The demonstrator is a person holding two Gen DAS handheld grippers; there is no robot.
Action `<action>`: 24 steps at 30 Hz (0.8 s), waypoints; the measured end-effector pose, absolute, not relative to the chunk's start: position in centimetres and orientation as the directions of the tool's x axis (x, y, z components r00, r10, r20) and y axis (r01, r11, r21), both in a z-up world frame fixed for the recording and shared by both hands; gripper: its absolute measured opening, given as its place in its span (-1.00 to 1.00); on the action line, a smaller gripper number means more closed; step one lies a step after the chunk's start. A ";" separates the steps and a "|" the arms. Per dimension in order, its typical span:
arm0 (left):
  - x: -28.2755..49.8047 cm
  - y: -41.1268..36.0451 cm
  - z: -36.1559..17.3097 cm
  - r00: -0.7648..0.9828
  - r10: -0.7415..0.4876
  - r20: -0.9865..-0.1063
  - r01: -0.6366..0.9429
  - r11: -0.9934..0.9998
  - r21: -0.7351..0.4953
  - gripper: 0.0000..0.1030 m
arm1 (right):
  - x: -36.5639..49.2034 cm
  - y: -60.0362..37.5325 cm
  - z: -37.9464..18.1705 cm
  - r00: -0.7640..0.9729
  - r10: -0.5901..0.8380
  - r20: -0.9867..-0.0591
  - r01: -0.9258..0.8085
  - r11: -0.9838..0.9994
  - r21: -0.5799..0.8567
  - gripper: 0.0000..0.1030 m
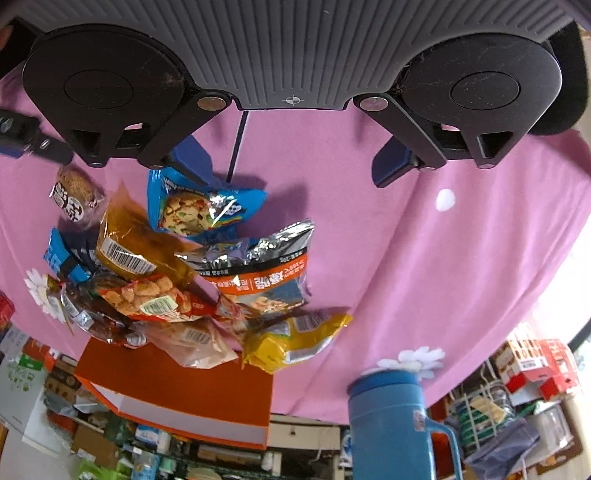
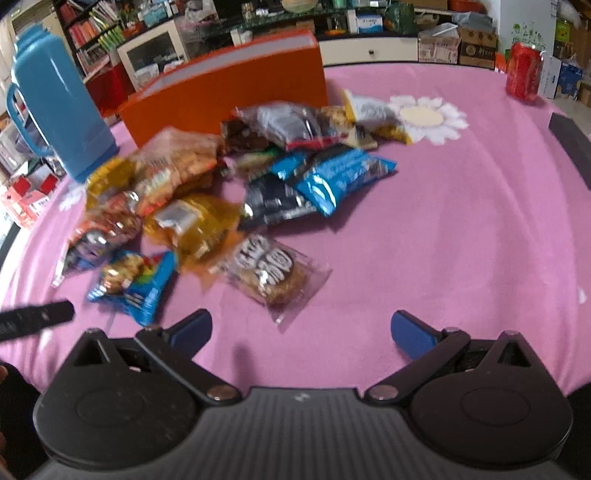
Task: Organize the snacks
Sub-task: 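Grasp the silver-orange chip bag with the left tool while the right tool grasps the blue bar packet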
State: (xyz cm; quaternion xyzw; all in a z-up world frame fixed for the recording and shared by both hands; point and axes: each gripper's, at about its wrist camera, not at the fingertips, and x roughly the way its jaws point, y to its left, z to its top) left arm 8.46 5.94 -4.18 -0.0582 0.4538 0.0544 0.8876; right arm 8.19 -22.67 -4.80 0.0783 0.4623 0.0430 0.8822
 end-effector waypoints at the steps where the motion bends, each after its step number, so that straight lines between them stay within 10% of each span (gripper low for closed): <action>1: 8.7 6.0 -4.3 0.585 0.029 -0.811 -0.142 0.988 -0.068 0.44 | 8.3 -22.6 -5.4 0.561 0.144 -0.815 -0.006 0.985 0.170 0.99; 17: 13.0 5.9 -2.0 0.675 0.009 -0.738 -0.160 0.978 -0.134 0.63 | 7.4 -23.7 -7.1 0.714 0.090 -0.694 -0.111 0.994 0.015 0.99; 24: 18.5 6.4 -3.6 0.610 0.072 -0.789 -0.175 0.984 -0.045 -0.03 | 7.4 -23.8 -7.0 0.709 0.093 -0.699 -0.111 0.994 0.020 0.99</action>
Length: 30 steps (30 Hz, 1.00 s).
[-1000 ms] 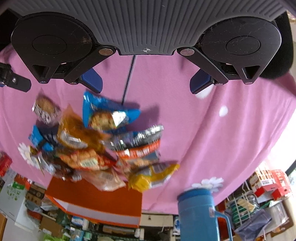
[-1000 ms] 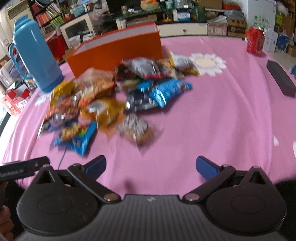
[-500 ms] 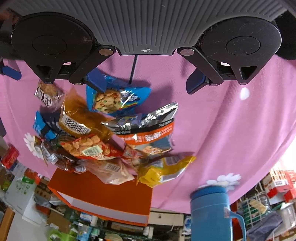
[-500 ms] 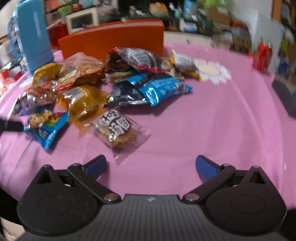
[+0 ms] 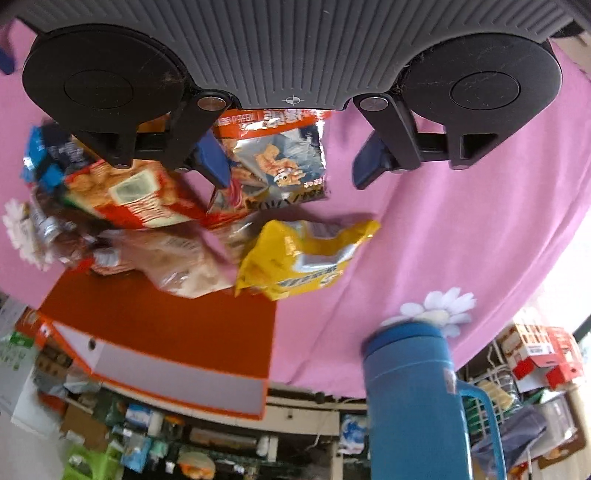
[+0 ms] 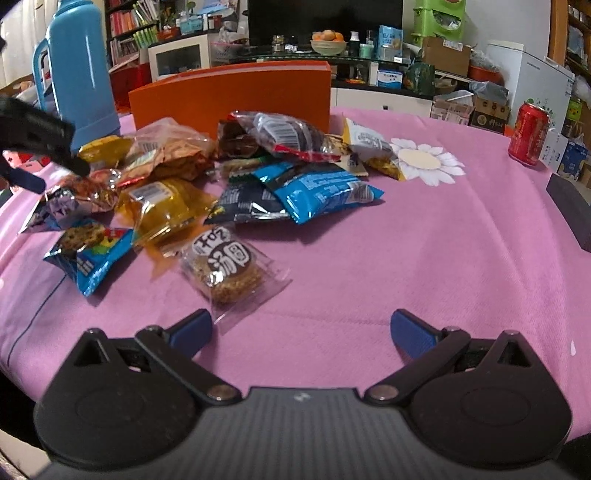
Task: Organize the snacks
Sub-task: 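Grasp the silver-orange chip bag with the left tool while the right tool grasps the blue bar packet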
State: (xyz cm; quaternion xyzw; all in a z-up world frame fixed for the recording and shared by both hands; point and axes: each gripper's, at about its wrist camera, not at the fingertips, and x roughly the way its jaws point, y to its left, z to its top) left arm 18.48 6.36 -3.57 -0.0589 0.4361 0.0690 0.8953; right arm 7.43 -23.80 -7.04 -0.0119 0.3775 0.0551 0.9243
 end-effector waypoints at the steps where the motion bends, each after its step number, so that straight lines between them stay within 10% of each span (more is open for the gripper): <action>1: 18.1 6.6 -3.7 0.607 0.080 -0.791 -0.176 0.984 -0.035 -0.03 | 7.5 -23.9 -7.0 0.708 0.093 -0.700 -0.109 0.994 0.023 0.99; 10: 12.4 10.3 -6.0 0.529 0.067 -0.846 -0.199 0.979 -0.047 -0.03 | 7.5 -24.6 -6.0 0.688 0.171 -0.705 -0.103 0.985 0.139 0.99; 12: 11.2 10.8 -5.1 0.567 0.051 -0.822 -0.214 0.973 -0.087 0.21 | 7.8 -24.5 -4.9 0.703 0.231 -0.673 -0.127 0.971 0.201 0.99; 20: 10.0 10.3 -3.3 0.624 0.050 -0.780 -0.225 0.967 -0.119 0.37 | 13.1 -20.6 -5.6 0.667 0.166 -0.727 -0.227 0.974 0.014 0.99; 30: 11.3 12.4 -3.0 0.649 0.074 -0.758 -0.257 0.958 -0.126 0.42 | 10.2 -13.0 -2.8 0.552 0.524 -0.649 -0.571 0.805 0.164 0.99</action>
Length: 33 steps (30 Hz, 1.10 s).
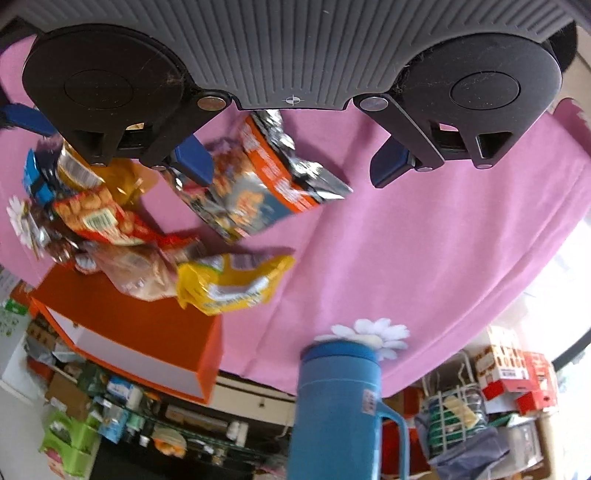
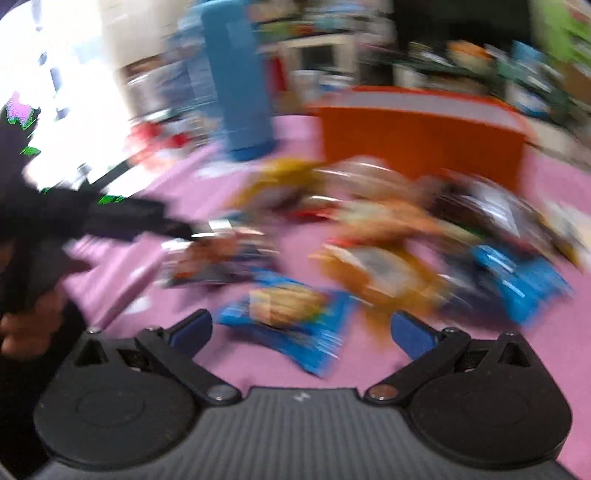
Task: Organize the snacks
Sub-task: 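Grasp the silver-orange chip bag with the left tool while the right tool grasps the blue bar packet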
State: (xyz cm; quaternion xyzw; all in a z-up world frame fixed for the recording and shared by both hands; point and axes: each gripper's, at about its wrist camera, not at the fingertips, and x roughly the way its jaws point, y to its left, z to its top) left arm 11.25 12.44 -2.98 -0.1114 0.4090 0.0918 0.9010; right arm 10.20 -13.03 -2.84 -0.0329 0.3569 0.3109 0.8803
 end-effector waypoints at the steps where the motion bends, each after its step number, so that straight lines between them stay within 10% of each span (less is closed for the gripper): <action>1: 11.0 13.0 -2.8 0.655 0.078 -0.752 -0.265 0.955 -0.131 0.43 | 10.4 -11.8 -2.8 0.533 0.563 -0.631 -0.632 0.761 0.145 0.99; 18: 9.1 15.8 -3.8 0.643 0.031 -0.765 -0.308 0.925 -0.221 0.50 | 10.4 -13.1 -4.0 0.448 0.576 -0.684 -0.578 0.770 0.270 0.99; 26: 9.9 11.7 -3.8 0.638 -0.022 -0.770 -0.218 0.953 -0.208 0.54 | 17.5 -23.3 -3.8 0.742 -0.014 -0.671 -0.030 0.998 -0.054 0.99; 33: 10.8 9.0 -4.3 0.605 -0.020 -0.796 -0.177 0.971 -0.159 0.54 | 21.6 -24.5 -5.1 0.700 0.117 -0.705 -0.067 0.993 0.099 0.99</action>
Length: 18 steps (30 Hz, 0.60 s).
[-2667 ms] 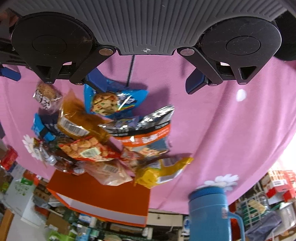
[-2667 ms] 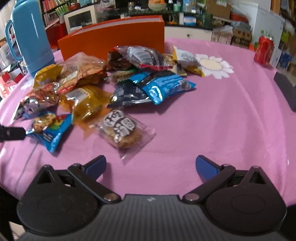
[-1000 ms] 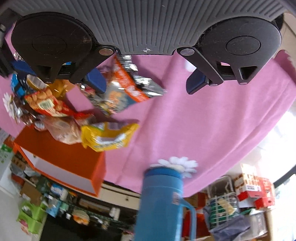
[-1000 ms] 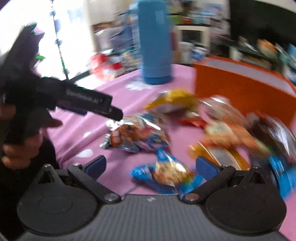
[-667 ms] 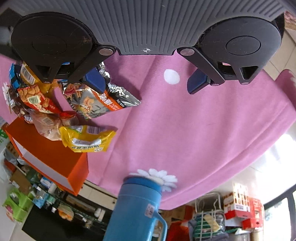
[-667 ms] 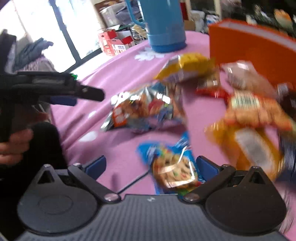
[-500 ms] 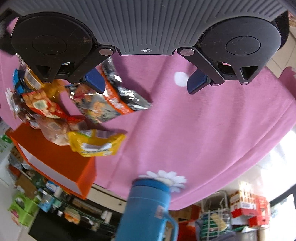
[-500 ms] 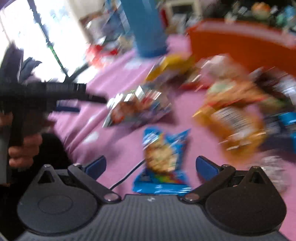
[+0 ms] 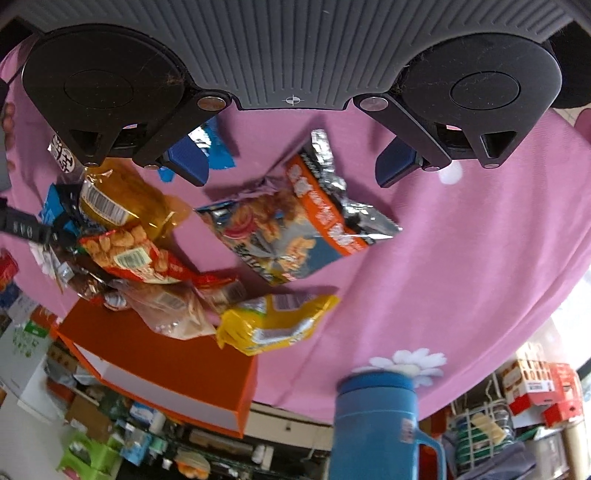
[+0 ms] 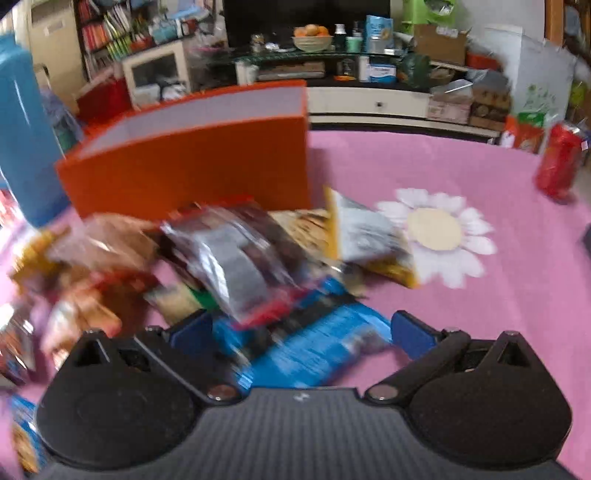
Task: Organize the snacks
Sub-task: 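Grasp the silver-orange chip bag with the left tool while the right tool grasps the blue bar packet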
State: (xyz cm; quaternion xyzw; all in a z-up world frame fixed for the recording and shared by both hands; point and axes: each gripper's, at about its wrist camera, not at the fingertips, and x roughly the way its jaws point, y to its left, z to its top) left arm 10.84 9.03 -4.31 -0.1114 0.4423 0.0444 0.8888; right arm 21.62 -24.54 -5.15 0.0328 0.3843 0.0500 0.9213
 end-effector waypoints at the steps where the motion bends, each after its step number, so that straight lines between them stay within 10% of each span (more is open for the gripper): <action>1: 10.9 8.9 -4.3 0.607 -0.020 -0.795 -0.172 0.973 -0.156 0.54 | 21.8 -24.4 -5.1 0.703 0.121 -0.701 -0.065 0.992 0.106 0.99; 18: 11.1 8.6 -3.0 0.642 0.069 -0.764 -0.157 0.987 -0.044 0.60 | 19.1 -31.8 -5.4 0.677 0.008 -0.736 0.012 1.000 0.022 0.99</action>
